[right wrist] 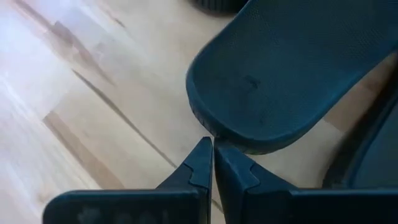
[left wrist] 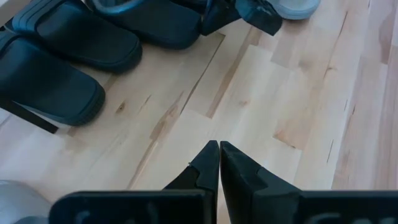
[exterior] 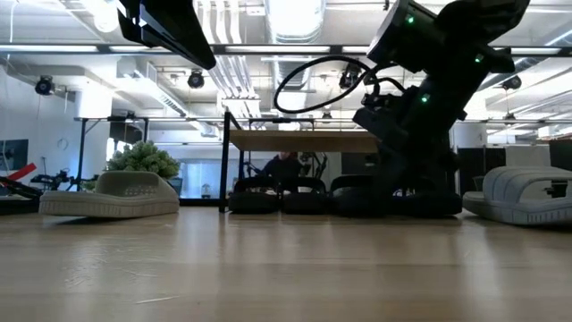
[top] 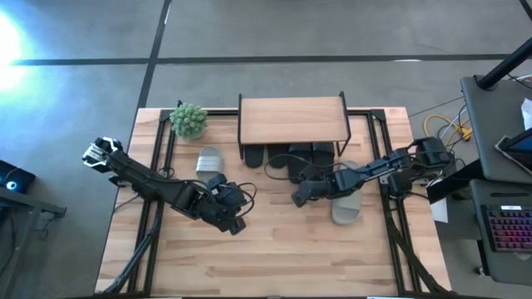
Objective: Pick and place slides into the shelf
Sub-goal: Put the black slide under the shelf, then put the white slide on the shelf
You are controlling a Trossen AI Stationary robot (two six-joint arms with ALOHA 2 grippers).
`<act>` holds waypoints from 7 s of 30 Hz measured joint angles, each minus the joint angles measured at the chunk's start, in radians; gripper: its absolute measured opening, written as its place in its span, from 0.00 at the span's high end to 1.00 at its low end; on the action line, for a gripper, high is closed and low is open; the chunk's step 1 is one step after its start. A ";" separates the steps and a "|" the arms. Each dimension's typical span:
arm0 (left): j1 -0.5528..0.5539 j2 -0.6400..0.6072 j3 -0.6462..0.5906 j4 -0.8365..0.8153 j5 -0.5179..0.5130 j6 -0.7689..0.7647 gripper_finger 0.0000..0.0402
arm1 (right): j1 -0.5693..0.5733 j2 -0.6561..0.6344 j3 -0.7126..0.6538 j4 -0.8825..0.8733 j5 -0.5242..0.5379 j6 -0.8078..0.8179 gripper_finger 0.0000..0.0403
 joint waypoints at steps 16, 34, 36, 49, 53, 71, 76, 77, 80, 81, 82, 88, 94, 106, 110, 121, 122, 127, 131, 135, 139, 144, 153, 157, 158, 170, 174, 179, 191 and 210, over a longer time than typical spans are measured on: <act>0.000 -0.001 0.000 0.000 0.003 0.029 1.00 | 0.061 -0.167 0.000 -0.167 -0.059 0.004 0.68; 0.002 0.040 0.001 0.001 -0.080 0.085 1.00 | 0.518 -0.117 0.381 -1.144 0.107 0.282 0.67; 0.001 0.048 0.001 0.000 -0.092 0.085 1.00 | 0.547 -0.057 0.415 -1.199 0.106 0.316 0.67; 0.000 0.120 0.001 0.001 -0.156 0.085 1.00 | 0.634 0.187 0.506 -1.342 0.071 0.483 0.52; -0.004 0.125 0.000 0.001 -0.156 0.085 1.00 | 0.635 0.207 0.506 -1.337 0.040 0.491 0.47; -0.010 0.125 -0.001 0.001 -0.160 0.085 1.00 | 0.616 0.230 0.340 -1.273 0.000 0.473 0.46; -0.010 0.125 -0.001 0.001 -0.160 0.084 1.00 | 0.598 0.230 0.306 -1.239 0.000 0.472 0.46; -0.010 0.125 -0.001 0.001 -0.160 0.084 1.00 | 0.594 0.230 0.301 -1.240 0.000 0.472 0.46; -0.010 0.125 -0.002 0.002 -0.160 0.084 1.00 | 0.581 0.230 0.285 -1.241 0.010 0.466 0.48; -0.010 0.125 -0.002 0.002 -0.160 0.084 1.00 | 0.579 0.230 0.280 -1.240 0.015 0.465 0.50; -0.010 0.125 -0.002 0.002 -0.160 0.083 1.00 | 0.576 0.229 0.275 -1.237 0.020 0.465 0.52; -0.010 0.125 -0.002 0.002 -0.159 0.082 1.00 | 0.566 0.229 0.256 -1.217 0.025 0.482 0.72; -0.010 0.125 -0.002 0.002 -0.156 0.082 1.00 | 0.566 0.229 0.257 -1.218 0.027 0.517 0.94; -0.009 0.125 -0.002 0.006 -0.155 0.082 1.00 | 0.585 0.208 0.389 -1.300 0.037 0.523 0.98; -0.009 0.125 -0.002 0.006 -0.155 0.082 1.00 | 0.635 0.180 0.409 -1.299 0.004 0.544 0.98; 0.002 0.125 -0.005 0.003 -0.174 0.084 1.00 | 0.670 0.045 0.342 -1.207 -0.164 0.645 0.74; 0.003 0.124 -0.006 0.002 -0.179 0.083 1.00 | 0.669 0.037 0.340 -1.204 -0.139 0.624 0.70; 0.003 0.124 -0.032 0.007 -0.181 0.078 1.00 | 0.669 0.040 0.327 -1.175 -0.017 0.415 0.59; 0.003 0.124 -0.069 0.010 -0.181 0.077 1.00 | 0.666 0.065 0.301 -1.126 0.030 0.281 0.55; 0.003 0.124 -0.088 0.015 -0.181 0.076 1.00 | 0.661 0.086 0.278 -1.126 0.038 0.280 0.52; 0.003 0.124 -0.112 0.084 -0.184 0.076 1.00 | 0.653 0.090 0.249 -1.126 0.078 0.280 0.52; 0.004 0.124 -0.142 0.160 -0.184 0.077 1.00 | 0.638 0.090 0.188 -1.116 0.081 0.295 0.52; 0.006 0.124 -0.147 0.163 -0.186 0.077 1.00 | 0.627 0.090 0.086 -1.044 0.081 0.296 0.52; 0.007 0.124 -0.147 0.164 -0.187 0.077 1.00 | 0.627 0.091 0.066 -1.045 0.082 0.296 0.52; 0.007 0.124 -0.147 0.164 -0.187 0.077 1.00 | 0.627 0.090 0.063 -1.045 0.083 0.297 0.52; 0.019 0.124 -0.147 0.194 -0.189 0.077 1.00 | 0.595 0.090 0.051 -1.039 0.184 0.292 0.62; 0.019 0.124 -0.147 0.196 -0.188 0.077 1.00 | 0.592 0.090 0.038 -1.038 0.183 0.304 0.68; 0.019 0.124 -0.147 0.216 -0.188 0.077 1.00 | 0.587 0.090 0.042 -1.045 0.154 0.308 0.86; 0.029 0.124 -0.142 0.221 -0.138 0.077 1.00 | 0.628 0.062 0.281 -1.193 -0.037 0.492 0.97; -0.005 0.124 -0.142 0.005 -0.020 0.032 1.00 | 0.588 -0.143 0.755 -1.059 -0.115 0.824 0.97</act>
